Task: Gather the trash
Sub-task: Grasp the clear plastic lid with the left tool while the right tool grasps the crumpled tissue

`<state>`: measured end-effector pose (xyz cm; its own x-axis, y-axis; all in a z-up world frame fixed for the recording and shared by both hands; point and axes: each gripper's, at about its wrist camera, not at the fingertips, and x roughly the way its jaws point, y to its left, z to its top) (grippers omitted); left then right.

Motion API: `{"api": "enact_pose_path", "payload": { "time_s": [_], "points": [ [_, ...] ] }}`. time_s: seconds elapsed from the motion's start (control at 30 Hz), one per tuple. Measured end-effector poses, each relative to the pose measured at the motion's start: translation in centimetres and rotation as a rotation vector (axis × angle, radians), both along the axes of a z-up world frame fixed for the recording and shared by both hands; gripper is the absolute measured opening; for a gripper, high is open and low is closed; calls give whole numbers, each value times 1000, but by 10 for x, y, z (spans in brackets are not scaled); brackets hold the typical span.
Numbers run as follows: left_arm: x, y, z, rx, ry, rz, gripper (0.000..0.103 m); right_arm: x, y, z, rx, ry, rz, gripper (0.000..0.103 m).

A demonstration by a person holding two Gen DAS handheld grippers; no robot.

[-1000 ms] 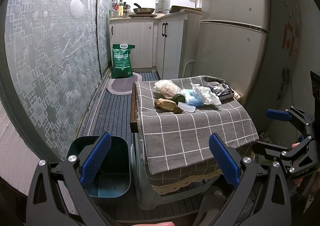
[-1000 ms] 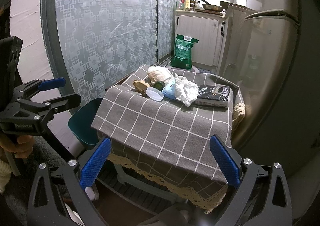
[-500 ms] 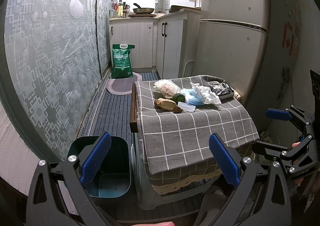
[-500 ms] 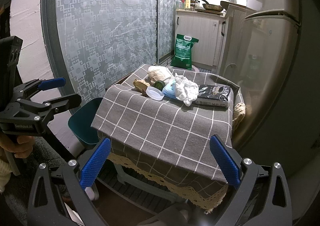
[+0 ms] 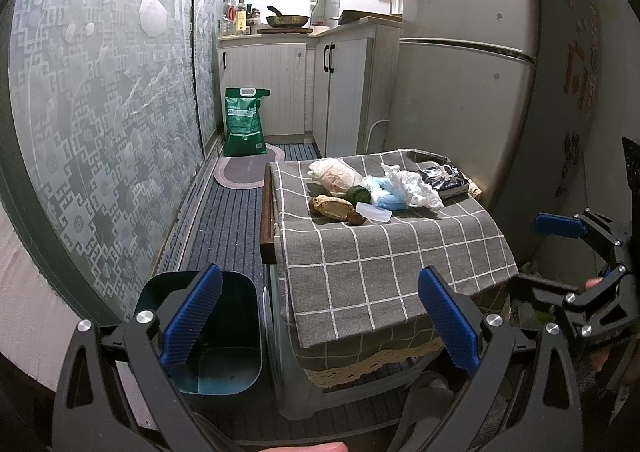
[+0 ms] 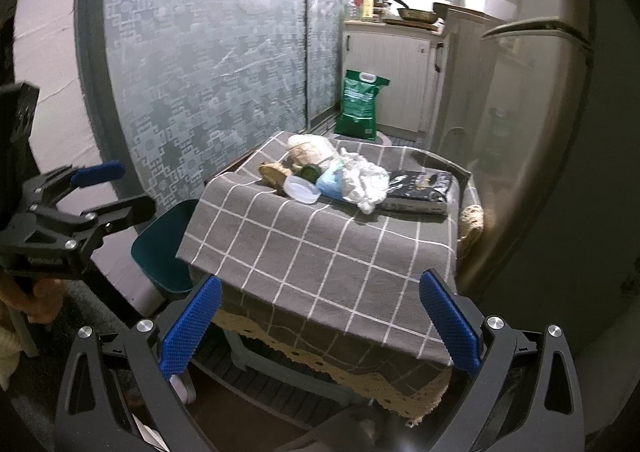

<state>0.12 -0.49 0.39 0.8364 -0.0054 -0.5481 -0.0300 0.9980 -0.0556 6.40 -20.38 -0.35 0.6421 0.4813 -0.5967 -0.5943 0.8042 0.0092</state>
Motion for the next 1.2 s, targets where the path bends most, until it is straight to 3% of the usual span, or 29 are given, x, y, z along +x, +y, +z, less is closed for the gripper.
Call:
{"api": "enact_pose_path", "payload": {
  "time_s": [0.17,0.27,0.4,0.77,0.97,1.2],
  "points": [
    [1,6,2,-13,2,-4,100,2,-8,2,-10,-19,-42,100],
    [3,6,2,-47,11,-31,100,-1,-6,19,25,-22,-12,100],
    [9,4,8,-25,-3,-60,99,4,2,47,64,-28,37,100],
    [43,3,5,-10,79,-151,66,56,6,69,16,-7,97,78],
    [69,-15,4,9,106,-242,55,85,12,69,-6,31,131,72],
    [110,-26,-2,54,165,-317,54,122,15,62,-16,100,159,62]
  ]
}}
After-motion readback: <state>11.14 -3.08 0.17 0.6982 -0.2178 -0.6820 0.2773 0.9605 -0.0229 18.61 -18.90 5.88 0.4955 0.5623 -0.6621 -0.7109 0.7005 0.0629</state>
